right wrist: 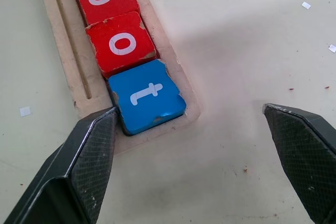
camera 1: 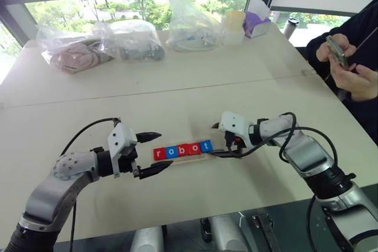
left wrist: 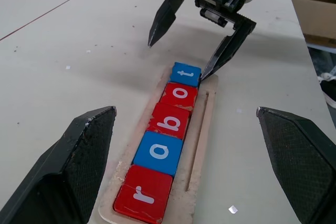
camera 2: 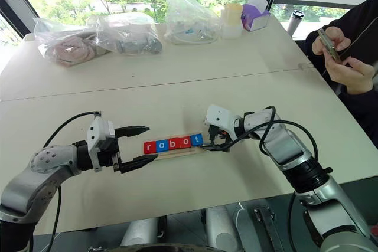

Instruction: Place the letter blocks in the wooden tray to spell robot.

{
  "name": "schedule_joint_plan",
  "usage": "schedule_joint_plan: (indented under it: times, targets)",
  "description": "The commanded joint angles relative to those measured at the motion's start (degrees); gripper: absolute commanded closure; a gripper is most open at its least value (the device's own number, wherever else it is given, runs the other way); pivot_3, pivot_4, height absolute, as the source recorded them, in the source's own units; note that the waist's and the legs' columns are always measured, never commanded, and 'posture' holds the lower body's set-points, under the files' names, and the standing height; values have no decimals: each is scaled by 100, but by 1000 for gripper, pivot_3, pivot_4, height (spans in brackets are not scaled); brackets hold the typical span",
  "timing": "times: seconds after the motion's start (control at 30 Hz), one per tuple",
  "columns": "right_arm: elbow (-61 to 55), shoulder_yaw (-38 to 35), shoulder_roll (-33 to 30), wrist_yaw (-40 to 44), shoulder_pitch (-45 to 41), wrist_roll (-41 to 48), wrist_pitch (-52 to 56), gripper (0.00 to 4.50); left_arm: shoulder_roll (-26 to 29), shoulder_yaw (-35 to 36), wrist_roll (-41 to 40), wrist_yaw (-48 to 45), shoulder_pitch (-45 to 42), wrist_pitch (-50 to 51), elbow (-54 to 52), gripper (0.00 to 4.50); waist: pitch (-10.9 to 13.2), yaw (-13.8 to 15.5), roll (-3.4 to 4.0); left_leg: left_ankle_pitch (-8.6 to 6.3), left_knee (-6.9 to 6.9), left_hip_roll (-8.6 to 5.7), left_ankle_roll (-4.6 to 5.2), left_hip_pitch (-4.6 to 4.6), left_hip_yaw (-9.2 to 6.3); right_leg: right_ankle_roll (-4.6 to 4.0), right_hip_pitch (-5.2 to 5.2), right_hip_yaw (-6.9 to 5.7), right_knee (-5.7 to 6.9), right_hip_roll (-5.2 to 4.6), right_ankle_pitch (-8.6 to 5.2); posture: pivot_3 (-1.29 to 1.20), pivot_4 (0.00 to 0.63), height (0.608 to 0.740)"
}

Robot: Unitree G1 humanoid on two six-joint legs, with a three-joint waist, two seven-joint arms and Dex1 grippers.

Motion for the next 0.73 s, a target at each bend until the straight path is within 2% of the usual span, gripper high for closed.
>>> schedule_joint_plan:
  times: [0.03,0.2,0.33,0.5,0.73]
  targets:
    - [-116,-98,-128,119,-31,-25,-8,22,-20,53,-49,14,46,-79,-210,0,0,2,0,0,0,0,0,0,0,0,0,0,1,0,0,0,150,740]
    - [-372,-394,-307,227,52,249,346,22,1,92,-76,59,98,-21,-243,0,0,19,0,0,-1,0,0,-1,0,-3,-1,0,3,0,3,0,150,740]
    - [-939,-906,-542,278,300,696,902,22,55,225,-173,112,156,101,-300,0,0,34,1,0,-1,0,0,-2,0,-2,-3,0,4,0,3,0,150,740]
    - [-1869,-1674,-1047,505,931,1549,1677,22,322,772,-534,185,459,524,-529,0,0,36,0,0,-2,1,0,-2,-1,2,-5,-1,4,0,1,0,150,740]
    - [-2168,-1903,-1352,531,1088,2012,1824,22,580,1109,-744,44,434,688,-341,0,0,4,0,0,7,1,0,2,0,2,-5,0,5,0,1,0,150,740]
